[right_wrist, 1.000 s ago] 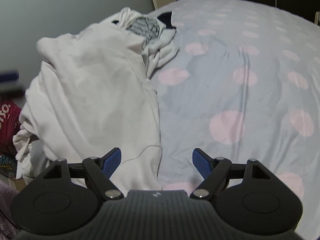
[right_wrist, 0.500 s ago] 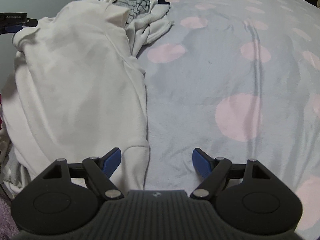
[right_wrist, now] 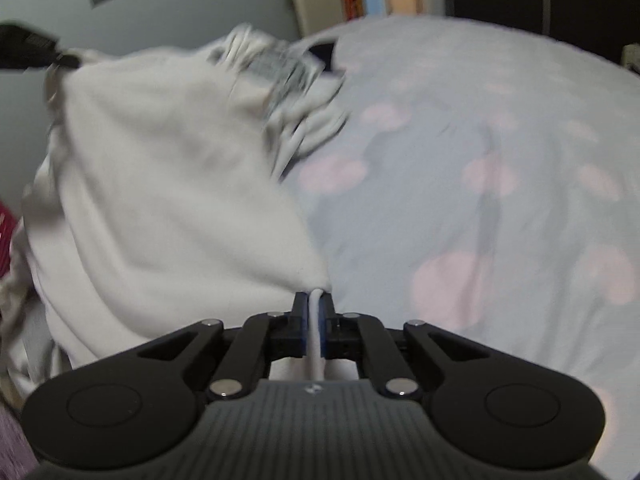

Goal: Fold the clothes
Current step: 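Grasp the white sweatshirt with the right tool while the left tool holds it, then lift the sweatshirt with both tools and spread it over the bedsheet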

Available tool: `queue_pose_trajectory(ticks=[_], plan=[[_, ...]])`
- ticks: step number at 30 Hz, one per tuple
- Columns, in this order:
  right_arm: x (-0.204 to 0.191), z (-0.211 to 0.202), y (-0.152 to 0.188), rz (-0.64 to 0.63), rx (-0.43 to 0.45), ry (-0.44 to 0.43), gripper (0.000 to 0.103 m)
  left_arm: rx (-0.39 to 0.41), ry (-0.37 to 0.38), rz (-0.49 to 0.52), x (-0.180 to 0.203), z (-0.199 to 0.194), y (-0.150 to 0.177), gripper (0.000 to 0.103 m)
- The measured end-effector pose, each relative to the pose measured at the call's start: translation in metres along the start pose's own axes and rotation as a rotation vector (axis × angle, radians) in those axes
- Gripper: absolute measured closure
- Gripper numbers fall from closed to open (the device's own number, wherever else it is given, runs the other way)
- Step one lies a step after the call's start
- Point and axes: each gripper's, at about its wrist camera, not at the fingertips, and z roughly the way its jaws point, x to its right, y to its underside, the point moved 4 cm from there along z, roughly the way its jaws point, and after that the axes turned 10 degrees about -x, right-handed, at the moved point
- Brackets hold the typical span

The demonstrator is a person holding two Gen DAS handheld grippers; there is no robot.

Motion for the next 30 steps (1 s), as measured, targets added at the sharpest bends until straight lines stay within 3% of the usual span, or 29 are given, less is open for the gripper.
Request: queue_pose_trajectory(ticks=[12,18,21,24,30], plan=[[0.066,-0.225,-0.086,0.043,0.416,0.309,0.098,0.355,0.189,0.028,0.055,-0.190,-0.061,0.097],[0.093,-0.359,-0.113,0.058,0.617,0.505,0.098,0.529,0.297,0.060,0.085,-0.274,-0.083,0.097],[0.109,-0.398,-0.112,0.103,0.653,0.559,0.098,0.520,0.376,0.081,0.102,-0.287,-0.080,0.097],[0.124,-0.413,-0.100,0.136,0.647,0.564,0.098,0.466,0.428,0.138,0.124,-0.268,-0.060,0.097],[0.162,-0.346,-0.044,0.153,0.420,0.606,0.098,0.199,0.512,0.281,0.166,-0.183,0.017,0.097]])
